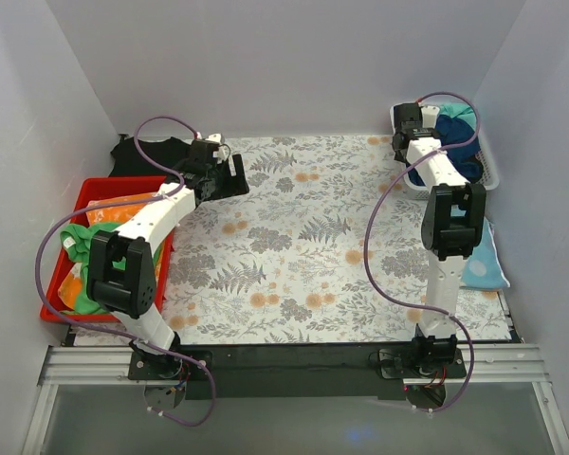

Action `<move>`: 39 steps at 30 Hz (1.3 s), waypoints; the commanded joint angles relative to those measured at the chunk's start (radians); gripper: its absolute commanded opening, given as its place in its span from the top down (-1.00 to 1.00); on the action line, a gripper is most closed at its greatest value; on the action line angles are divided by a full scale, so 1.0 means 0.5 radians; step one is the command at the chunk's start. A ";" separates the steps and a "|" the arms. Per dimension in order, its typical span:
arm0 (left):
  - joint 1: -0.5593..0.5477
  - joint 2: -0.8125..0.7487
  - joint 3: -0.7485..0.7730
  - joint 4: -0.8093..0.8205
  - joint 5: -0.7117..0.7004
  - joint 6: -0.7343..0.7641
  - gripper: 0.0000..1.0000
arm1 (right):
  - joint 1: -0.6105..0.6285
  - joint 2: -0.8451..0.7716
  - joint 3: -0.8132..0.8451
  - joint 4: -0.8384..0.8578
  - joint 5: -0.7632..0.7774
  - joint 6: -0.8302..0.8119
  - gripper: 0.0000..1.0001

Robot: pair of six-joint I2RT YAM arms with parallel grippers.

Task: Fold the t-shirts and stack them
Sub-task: Grab crumpled tshirt from bin with the right arm

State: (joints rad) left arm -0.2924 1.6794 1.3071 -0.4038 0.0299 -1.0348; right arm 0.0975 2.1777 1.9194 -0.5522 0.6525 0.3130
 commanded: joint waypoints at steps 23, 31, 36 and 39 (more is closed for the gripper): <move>-0.010 0.010 0.128 0.016 0.106 -0.032 -0.54 | 0.127 -0.419 0.128 -0.058 0.017 0.101 0.97; -0.010 0.043 0.174 0.031 0.121 -0.041 -0.54 | 0.443 -0.597 0.502 -0.052 0.115 -0.217 0.97; -0.010 0.043 0.175 0.047 0.094 -0.050 -0.53 | 0.679 -0.658 0.717 -0.046 0.066 -0.472 0.97; -0.013 0.043 0.165 0.053 0.072 -0.063 -0.53 | 0.875 -0.707 0.693 -0.006 0.063 -0.620 0.97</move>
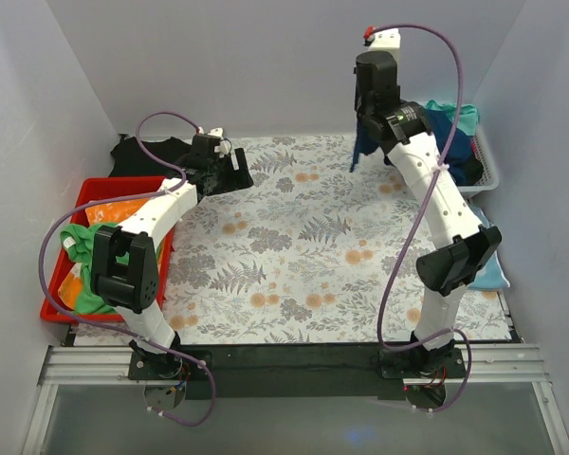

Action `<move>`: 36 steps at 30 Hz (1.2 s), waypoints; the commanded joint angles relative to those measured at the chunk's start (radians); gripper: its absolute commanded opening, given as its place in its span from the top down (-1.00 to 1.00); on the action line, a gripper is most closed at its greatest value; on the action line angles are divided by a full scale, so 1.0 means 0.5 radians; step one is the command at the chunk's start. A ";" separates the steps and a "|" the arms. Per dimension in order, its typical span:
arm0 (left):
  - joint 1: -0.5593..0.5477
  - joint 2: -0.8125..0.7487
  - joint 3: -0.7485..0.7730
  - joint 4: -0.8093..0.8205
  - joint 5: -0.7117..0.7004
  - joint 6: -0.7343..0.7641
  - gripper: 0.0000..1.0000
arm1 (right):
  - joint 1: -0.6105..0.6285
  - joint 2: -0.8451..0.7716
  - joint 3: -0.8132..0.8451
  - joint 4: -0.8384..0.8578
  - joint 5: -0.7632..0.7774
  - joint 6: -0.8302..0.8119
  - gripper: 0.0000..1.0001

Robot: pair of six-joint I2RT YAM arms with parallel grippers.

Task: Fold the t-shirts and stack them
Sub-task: Grab crumpled tshirt from bin with the right arm, then move the tshirt to the center of the board

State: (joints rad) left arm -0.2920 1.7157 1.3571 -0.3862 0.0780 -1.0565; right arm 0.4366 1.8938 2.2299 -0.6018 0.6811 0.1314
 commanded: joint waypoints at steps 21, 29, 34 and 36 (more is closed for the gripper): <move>-0.011 -0.075 0.139 -0.374 -1.325 -0.444 -0.55 | 1.182 -0.452 -0.713 0.446 0.003 -0.644 0.97; 0.004 -0.357 -0.152 -0.271 -1.240 -0.431 -0.58 | 1.069 -0.530 -1.572 0.422 -0.062 -0.278 0.97; 0.001 -0.247 -0.119 -0.234 -0.847 -0.286 -0.50 | 0.760 -0.480 -1.656 0.094 0.006 0.175 0.97; -0.002 -0.222 -0.143 -0.225 -0.690 -0.225 -0.47 | 0.655 -0.499 -1.738 0.020 -0.067 0.264 0.97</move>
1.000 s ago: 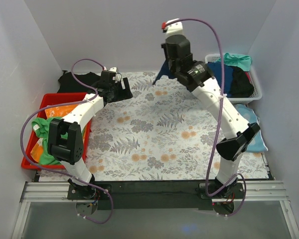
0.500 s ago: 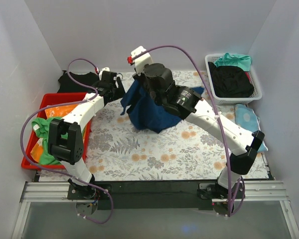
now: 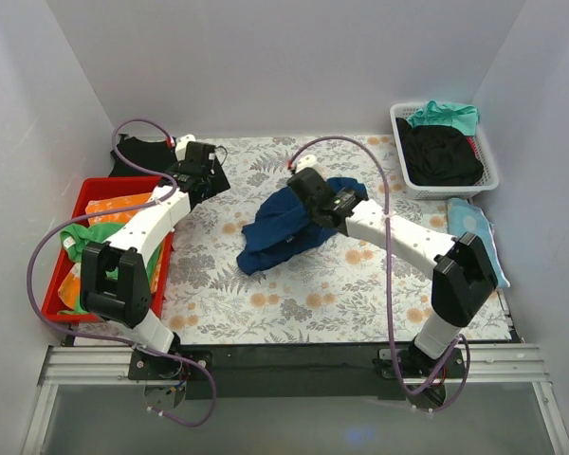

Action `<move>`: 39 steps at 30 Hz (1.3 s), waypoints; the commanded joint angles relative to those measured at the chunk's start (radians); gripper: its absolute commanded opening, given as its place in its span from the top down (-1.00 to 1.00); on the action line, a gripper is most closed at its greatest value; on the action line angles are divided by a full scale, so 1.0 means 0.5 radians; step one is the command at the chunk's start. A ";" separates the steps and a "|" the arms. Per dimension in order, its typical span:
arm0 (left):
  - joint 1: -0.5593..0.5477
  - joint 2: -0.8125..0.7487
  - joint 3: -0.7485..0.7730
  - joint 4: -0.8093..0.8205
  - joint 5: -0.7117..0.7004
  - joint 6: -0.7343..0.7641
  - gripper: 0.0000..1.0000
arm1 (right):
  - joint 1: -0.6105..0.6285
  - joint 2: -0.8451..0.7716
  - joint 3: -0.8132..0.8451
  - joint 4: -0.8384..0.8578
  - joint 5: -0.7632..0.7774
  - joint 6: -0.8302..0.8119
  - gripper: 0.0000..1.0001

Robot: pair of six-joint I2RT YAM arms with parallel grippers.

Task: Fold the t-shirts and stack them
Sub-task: Move the tshirt to the center of the board

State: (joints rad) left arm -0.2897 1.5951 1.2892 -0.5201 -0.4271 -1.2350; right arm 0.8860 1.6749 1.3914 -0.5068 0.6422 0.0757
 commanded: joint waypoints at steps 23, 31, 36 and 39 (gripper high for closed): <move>-0.583 -0.165 -0.354 0.141 1.246 0.126 -0.22 | -0.624 0.423 -0.129 -0.137 -0.695 0.606 0.71; -0.776 -0.125 -0.428 0.193 1.287 0.046 -0.22 | -0.741 0.562 0.055 -0.106 -0.809 0.597 0.67; -0.838 -0.082 -0.419 0.212 1.244 -0.033 -0.18 | -0.766 0.632 0.092 -0.091 -0.852 0.603 0.69; -0.850 -0.058 -0.406 0.209 1.192 -0.073 -0.18 | -0.772 0.648 0.101 -0.076 -0.870 0.606 0.70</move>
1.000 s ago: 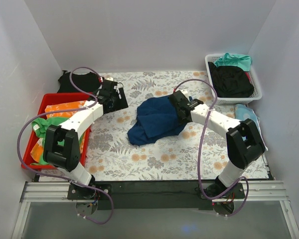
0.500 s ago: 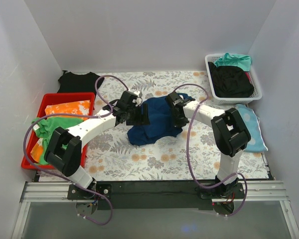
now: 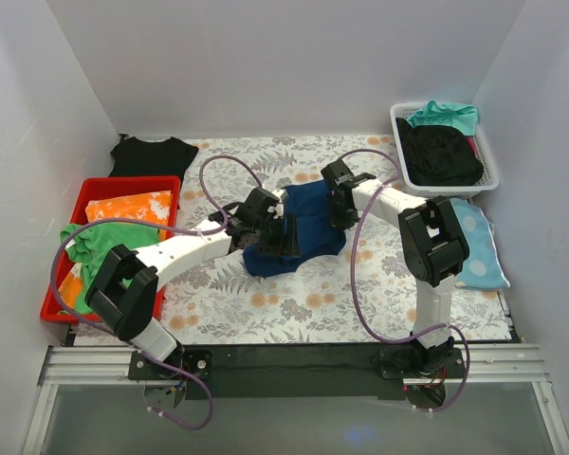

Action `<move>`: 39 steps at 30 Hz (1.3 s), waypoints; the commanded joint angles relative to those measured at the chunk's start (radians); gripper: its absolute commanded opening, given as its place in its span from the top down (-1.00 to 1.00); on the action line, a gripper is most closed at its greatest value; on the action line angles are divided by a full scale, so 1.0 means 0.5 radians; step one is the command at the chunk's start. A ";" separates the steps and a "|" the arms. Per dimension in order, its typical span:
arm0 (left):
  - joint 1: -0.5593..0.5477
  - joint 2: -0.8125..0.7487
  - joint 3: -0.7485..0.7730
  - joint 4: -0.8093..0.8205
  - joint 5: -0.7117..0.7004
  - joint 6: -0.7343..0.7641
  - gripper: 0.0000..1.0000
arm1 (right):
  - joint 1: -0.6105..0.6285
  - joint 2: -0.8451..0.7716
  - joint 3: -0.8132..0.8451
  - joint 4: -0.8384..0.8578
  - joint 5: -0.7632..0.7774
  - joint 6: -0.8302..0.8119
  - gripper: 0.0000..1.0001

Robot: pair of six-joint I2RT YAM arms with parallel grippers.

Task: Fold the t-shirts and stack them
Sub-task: Move the tshirt to the center of the board, then flatten out the tshirt

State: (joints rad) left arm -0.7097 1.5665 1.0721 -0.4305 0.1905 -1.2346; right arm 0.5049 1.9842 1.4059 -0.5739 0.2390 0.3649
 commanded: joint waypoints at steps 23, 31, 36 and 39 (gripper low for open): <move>-0.026 0.220 0.111 -0.072 -0.406 -0.157 0.20 | -0.031 0.038 0.121 0.065 -0.091 0.007 0.72; -0.026 0.211 0.178 -0.072 -0.393 -0.154 0.27 | -0.031 0.026 0.084 0.062 -0.082 0.000 0.73; -0.026 0.263 0.190 -0.044 -0.384 -0.142 0.33 | -0.034 0.014 0.075 0.062 -0.064 -0.006 0.74; -0.026 0.275 0.224 -0.047 -0.384 -0.123 0.53 | -0.037 0.005 0.072 0.059 -0.055 -0.009 0.74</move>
State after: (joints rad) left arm -0.7174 1.6997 1.1362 -0.4625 0.0101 -1.3125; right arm 0.4915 2.0010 1.4326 -0.5659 0.1986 0.3634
